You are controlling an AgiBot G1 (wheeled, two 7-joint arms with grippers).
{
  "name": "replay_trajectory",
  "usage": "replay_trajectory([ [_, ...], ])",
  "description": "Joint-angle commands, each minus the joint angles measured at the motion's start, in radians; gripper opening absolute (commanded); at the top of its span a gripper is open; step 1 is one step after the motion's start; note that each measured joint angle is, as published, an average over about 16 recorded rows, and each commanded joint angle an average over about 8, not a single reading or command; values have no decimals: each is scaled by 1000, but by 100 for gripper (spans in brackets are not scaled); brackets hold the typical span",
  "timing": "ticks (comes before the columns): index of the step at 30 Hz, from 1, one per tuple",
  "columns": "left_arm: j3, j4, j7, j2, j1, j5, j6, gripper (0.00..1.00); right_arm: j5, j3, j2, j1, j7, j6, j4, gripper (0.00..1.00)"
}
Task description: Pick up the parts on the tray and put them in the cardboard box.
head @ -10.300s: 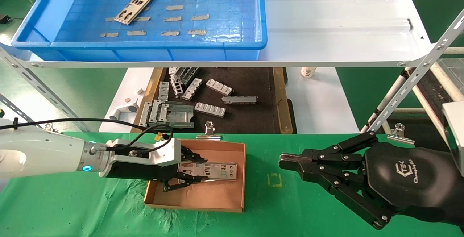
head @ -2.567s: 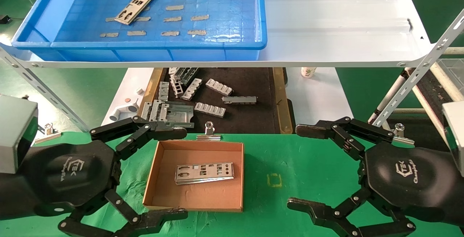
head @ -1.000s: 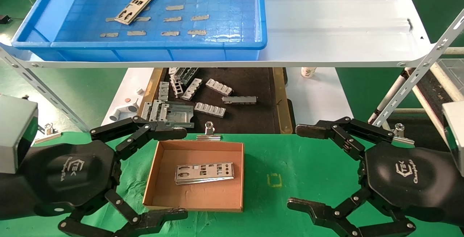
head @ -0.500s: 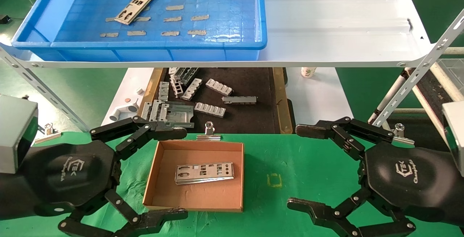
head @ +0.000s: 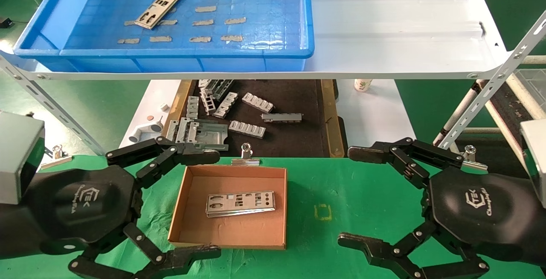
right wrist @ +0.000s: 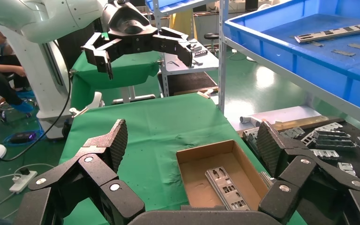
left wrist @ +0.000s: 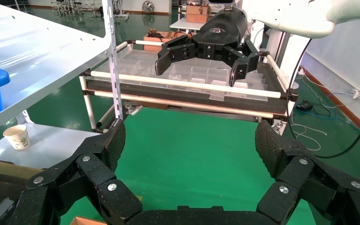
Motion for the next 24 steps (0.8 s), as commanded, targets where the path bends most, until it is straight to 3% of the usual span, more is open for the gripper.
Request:
replay_trajectory([
  [1, 0, 0, 0, 0, 0, 0, 0, 100, 0, 0, 0, 0, 0, 0, 0, 100],
  [24, 0, 0, 0, 0, 0, 0, 0, 100, 0, 0, 0, 0, 0, 0, 0, 100],
])
